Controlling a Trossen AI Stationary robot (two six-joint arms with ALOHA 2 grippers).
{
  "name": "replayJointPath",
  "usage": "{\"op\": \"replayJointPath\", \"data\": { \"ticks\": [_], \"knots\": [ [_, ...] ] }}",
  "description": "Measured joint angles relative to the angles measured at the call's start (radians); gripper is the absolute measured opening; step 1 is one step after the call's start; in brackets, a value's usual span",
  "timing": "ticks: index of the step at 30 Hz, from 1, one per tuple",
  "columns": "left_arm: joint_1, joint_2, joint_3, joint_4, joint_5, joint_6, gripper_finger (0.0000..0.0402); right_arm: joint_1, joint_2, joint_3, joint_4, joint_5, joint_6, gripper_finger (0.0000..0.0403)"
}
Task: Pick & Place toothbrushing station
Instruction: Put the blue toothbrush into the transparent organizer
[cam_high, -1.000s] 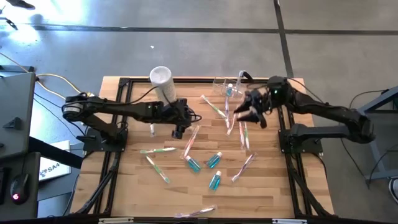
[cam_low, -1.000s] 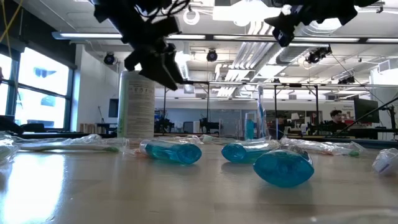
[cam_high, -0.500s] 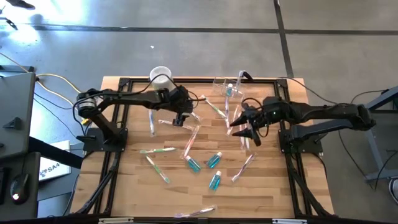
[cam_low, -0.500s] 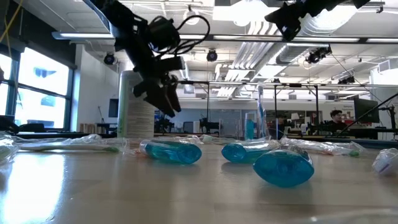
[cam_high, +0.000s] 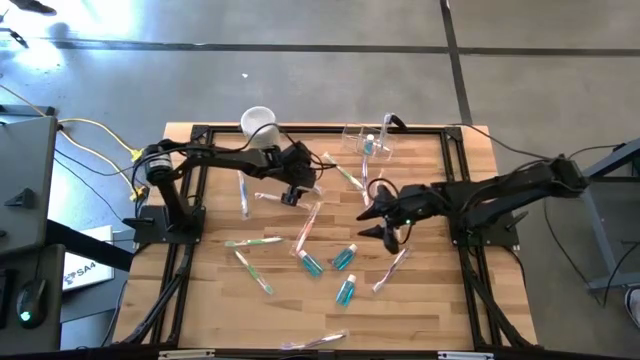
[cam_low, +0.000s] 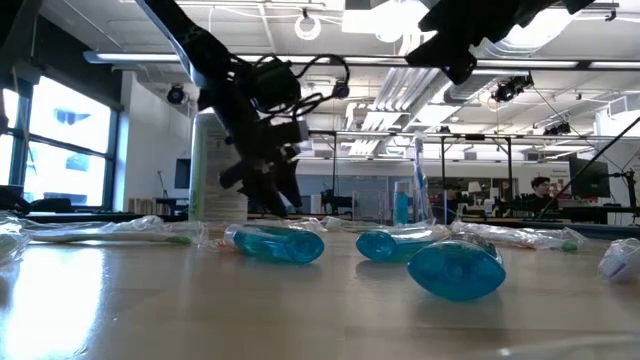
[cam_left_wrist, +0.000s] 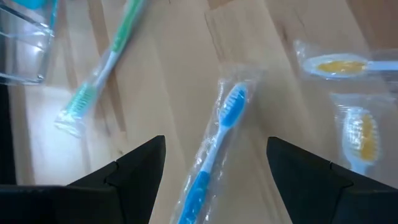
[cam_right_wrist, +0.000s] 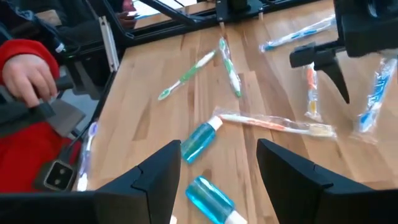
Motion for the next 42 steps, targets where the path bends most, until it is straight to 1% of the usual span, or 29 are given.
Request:
{"op": "replayJointPath", "data": {
  "ticks": [5,11,14,17,19,22,24,26,30,31,32,35,42],
  "knots": [
    [0.006,0.053,0.04,-0.007,0.0,-0.007,0.0276,0.019,0.038,0.0,0.056,-0.003,0.003,0.0203],
    [0.007,0.141,0.139,-0.117,0.002,-0.05,0.0276,0.037,0.04,0.0,0.059,0.001,0.004,0.0203],
    [0.019,0.183,0.188,-0.183,0.019,-0.078,0.0276,0.047,0.04,0.0,0.068,0.015,0.003,0.0203],
    [0.031,0.205,0.219,-0.227,0.033,-0.104,0.0275,0.056,0.04,0.0,0.07,0.016,0.003,0.0203],
    [0.031,0.212,0.223,-0.233,0.04,-0.106,0.0267,0.062,0.04,0.0,0.07,0.016,0.003,0.0203],
    [0.031,0.214,0.222,-0.237,0.053,-0.105,0.0235,0.074,0.04,0.0,0.071,0.017,0.001,0.0203],
    [0.031,0.214,0.221,-0.241,0.061,-0.1,0.0198,0.086,0.04,0.0,0.07,0.016,0.001,0.0203],
    [0.031,0.215,0.22,-0.246,0.069,-0.09,0.0153,0.098,0.04,0.0,0.065,0.017,0.0,0.0203],
    [0.03,0.216,0.219,-0.274,0.092,-0.025,0.0044,0.127,0.04,0.0,0.044,0.017,0.022,0.0203],
    [0.03,0.216,0.219,-0.278,0.099,-0.015,0.0023,0.135,0.04,0.0,0.037,0.017,0.031,0.0203],
    [0.03,0.216,0.219,-0.28,0.102,-0.013,0.0014,0.143,0.04,0.0,0.03,0.017,0.045,0.0203],
    [0.03,0.217,0.219,-0.28,0.102,-0.016,0.0014,0.172,0.039,0.0,-0.011,0.06,0.098,0.0203],
    [0.011,0.175,0.215,-0.287,0.07,-0.019,0.0004,0.234,0.04,0.0,-0.209,0.293,0.306,0.0203]
  ]
}}
